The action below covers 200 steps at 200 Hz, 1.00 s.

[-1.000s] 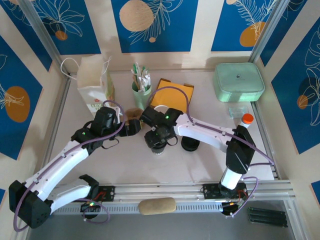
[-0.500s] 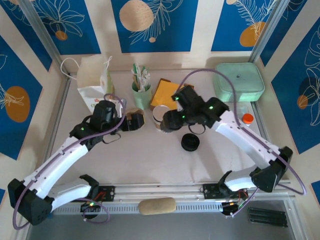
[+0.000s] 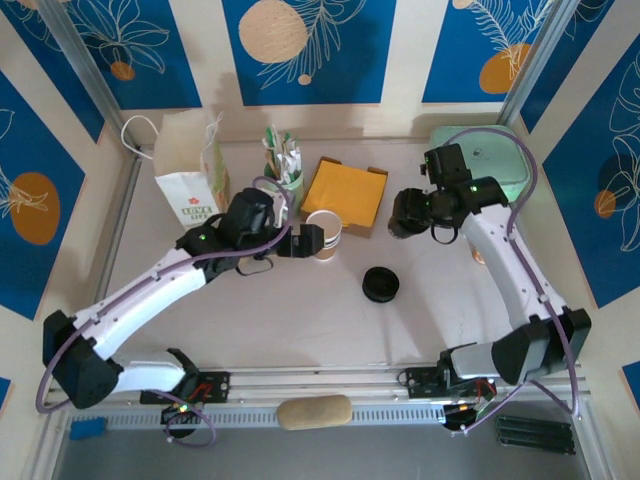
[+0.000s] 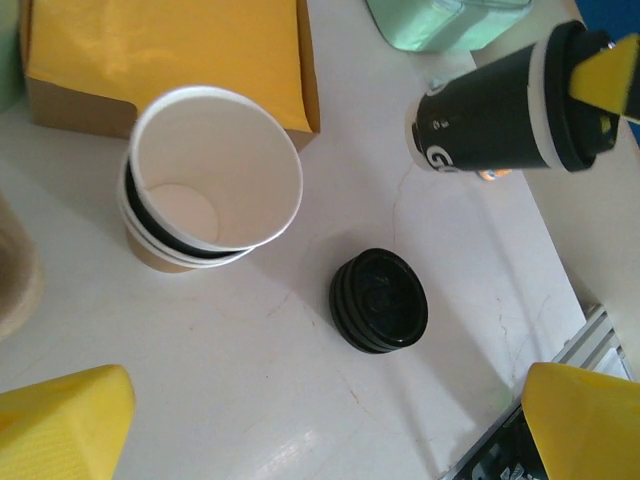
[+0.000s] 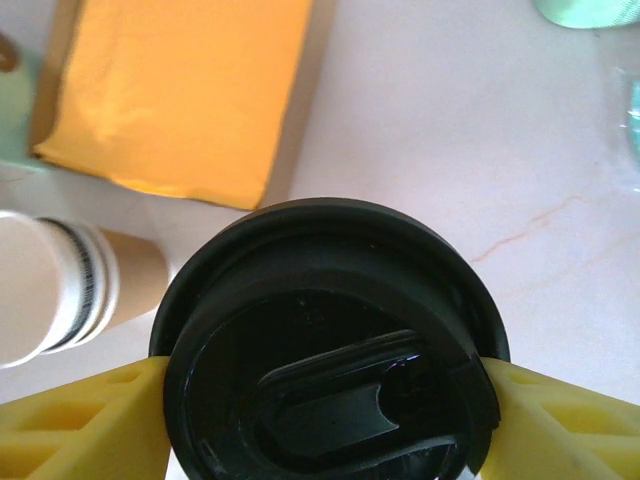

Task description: Pack the takeout coffee

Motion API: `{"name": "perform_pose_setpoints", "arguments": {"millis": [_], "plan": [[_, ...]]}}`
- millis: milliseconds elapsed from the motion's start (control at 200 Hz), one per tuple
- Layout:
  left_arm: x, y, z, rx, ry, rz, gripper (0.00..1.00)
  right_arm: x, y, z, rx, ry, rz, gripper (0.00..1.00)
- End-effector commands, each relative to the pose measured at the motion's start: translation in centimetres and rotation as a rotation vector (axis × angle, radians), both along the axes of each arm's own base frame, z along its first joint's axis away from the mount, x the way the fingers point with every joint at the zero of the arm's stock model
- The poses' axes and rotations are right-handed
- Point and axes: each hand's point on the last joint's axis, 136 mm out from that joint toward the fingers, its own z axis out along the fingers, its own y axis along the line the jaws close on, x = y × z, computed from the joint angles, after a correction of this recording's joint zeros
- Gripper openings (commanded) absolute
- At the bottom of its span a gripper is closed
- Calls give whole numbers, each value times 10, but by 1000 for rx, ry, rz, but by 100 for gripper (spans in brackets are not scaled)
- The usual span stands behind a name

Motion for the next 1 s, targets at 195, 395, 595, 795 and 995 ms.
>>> {"name": "perform_pose_setpoints", "arguments": {"millis": [195, 395, 595, 795, 995], "plan": [[7, -24, 9, -3, -50, -37, 99, 34, -31, -52, -99, 113, -63, 71], [6, -26, 5, 3, -44, -39, 100, 50, -33, -71, -111, 155, -73, 71], [7, -26, 4, 4, -43, -36, 99, 55, -33, -89, -124, 195, -69, 71], [7, -27, 1, 5, -38, -40, 99, 54, -34, -100, -127, 217, -67, 72], [7, -27, 1, 6, -38, -41, 99, 53, -33, -105, -124, 229, -62, 74]]}}
